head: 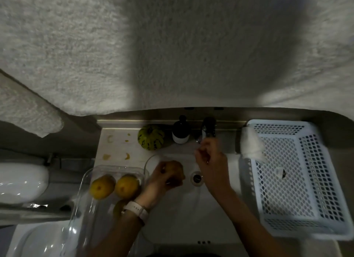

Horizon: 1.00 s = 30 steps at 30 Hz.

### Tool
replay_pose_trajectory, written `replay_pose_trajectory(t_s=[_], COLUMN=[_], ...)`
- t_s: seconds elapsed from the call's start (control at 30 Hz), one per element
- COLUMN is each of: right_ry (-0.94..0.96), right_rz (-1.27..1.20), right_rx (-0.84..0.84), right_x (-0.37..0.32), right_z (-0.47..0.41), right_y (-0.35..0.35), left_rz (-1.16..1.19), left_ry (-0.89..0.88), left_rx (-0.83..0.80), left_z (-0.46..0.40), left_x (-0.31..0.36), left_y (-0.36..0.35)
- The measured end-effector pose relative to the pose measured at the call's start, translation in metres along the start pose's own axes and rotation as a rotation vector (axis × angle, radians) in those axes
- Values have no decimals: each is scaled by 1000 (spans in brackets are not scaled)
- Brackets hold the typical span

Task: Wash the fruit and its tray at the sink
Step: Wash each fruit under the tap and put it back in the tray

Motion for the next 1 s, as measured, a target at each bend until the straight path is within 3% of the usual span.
replay_pose_trajectory(t_s=[0.23, 0.5, 0.9, 1.0], right_ry=[47, 318, 321, 178], right_rz=[226, 415, 370, 205], right_rx=[52, 137, 165, 160], right_x=[9, -4, -5, 10], right_z=[3, -6, -24, -23], right_y=[28, 47, 55, 53], left_rz=[18, 269, 294, 212], left_ry=[206, 339, 365, 377], left_rx=[-307, -346, -353, -329], left_z=[-24, -33, -44, -45], left_x=[-26, -36, -47, -49], left_y=[-65, -99, -100, -99])
Point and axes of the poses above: each hand's wrist, its own z-axis away from the middle knuckle, its own y-axis out of the back of the hand, x = y × z, the point moved 6 cm from there along -z, towards the middle knuckle, and after that the axes turned 8 degrees about -x, right-handed, at the moved point
